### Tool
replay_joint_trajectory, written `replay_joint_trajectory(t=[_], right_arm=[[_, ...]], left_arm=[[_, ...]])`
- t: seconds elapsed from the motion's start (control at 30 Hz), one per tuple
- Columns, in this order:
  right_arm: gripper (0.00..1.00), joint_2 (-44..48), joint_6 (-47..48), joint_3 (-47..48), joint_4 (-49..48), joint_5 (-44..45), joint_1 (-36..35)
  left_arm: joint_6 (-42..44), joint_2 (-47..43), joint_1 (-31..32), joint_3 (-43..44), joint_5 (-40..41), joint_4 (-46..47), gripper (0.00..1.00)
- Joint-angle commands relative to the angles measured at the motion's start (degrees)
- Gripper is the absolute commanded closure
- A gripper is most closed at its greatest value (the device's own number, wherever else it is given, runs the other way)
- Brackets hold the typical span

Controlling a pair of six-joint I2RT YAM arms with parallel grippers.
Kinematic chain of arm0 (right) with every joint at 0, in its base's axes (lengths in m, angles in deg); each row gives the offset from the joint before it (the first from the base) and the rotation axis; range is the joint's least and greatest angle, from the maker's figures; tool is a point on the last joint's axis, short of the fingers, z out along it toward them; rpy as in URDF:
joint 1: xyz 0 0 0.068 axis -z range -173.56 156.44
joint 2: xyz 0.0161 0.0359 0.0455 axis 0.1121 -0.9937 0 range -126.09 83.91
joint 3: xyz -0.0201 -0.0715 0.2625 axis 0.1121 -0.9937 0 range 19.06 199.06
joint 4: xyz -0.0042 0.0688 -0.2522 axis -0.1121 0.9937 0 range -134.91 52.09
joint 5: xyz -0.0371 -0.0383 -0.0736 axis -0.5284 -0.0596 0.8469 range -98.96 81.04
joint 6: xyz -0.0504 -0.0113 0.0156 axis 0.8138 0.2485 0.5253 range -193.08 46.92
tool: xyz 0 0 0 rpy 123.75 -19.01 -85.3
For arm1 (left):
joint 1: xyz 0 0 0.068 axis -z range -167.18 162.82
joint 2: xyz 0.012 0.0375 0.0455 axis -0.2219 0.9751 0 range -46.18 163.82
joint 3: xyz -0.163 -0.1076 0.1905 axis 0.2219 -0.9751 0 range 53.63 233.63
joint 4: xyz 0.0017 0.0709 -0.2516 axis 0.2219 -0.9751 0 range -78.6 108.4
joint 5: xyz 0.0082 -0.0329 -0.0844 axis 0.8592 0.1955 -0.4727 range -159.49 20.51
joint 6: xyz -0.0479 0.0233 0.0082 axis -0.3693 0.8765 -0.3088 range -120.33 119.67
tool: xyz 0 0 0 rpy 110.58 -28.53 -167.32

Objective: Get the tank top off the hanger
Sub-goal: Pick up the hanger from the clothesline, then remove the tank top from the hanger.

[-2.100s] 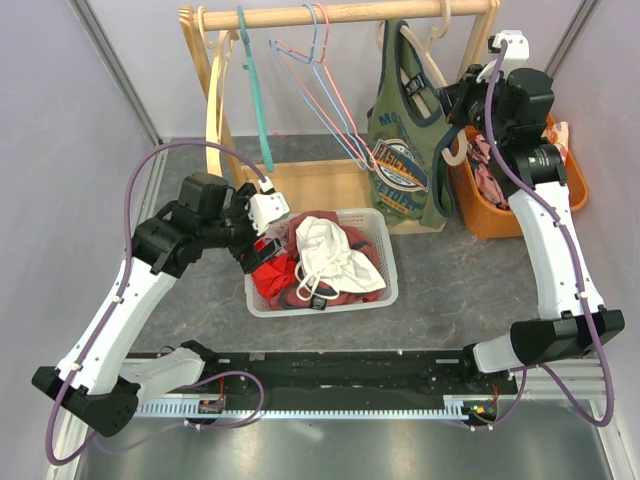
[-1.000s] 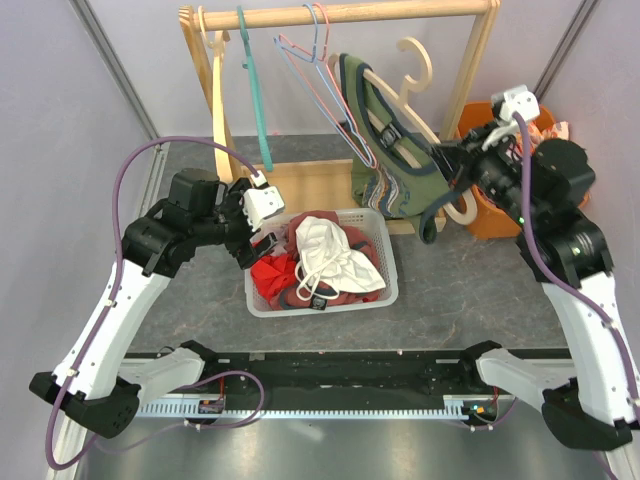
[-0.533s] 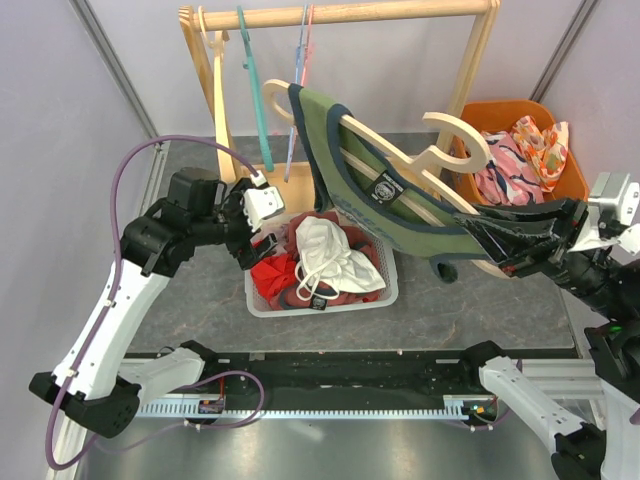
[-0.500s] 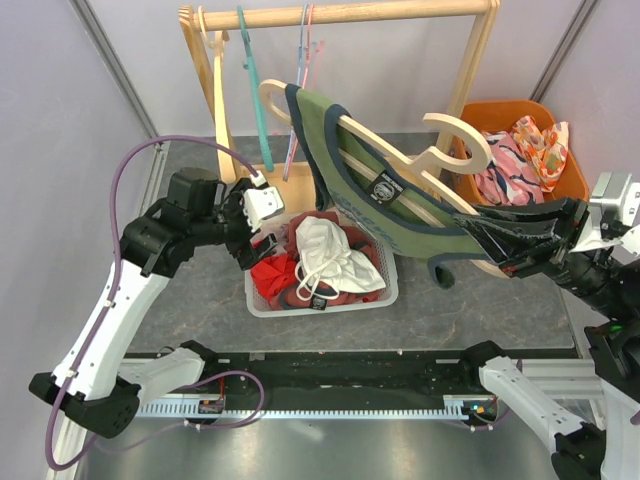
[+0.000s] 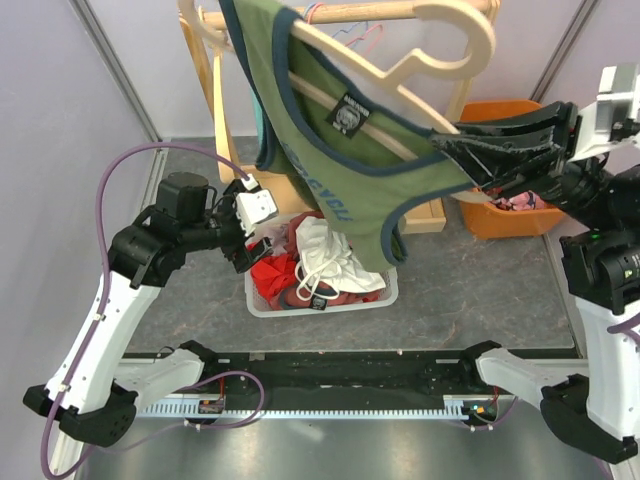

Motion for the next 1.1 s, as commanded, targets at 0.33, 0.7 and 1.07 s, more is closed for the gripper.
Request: replay_joint_trajectory(t=[0.33,0.7,1.07], right_arm=[[1.0,0.7,-1.5,6.9,-15.9,2.5,0.0],[1.0,-0.8,12.9,0.8,-3.5,7.3,-0.1],[1.0,-1.2,22.3,-6.5,-5.8,1.4,-0.1]], left_arm=[[0.1,-1.0,-1.5,1.0,-1.1,0.3,0.06],[-0.3,-0.7,-1.5,0.7,-1.7,0.7,0.06],[0.0,-1.3,-1.7,-0.8,-1.2,1.1,0.06]])
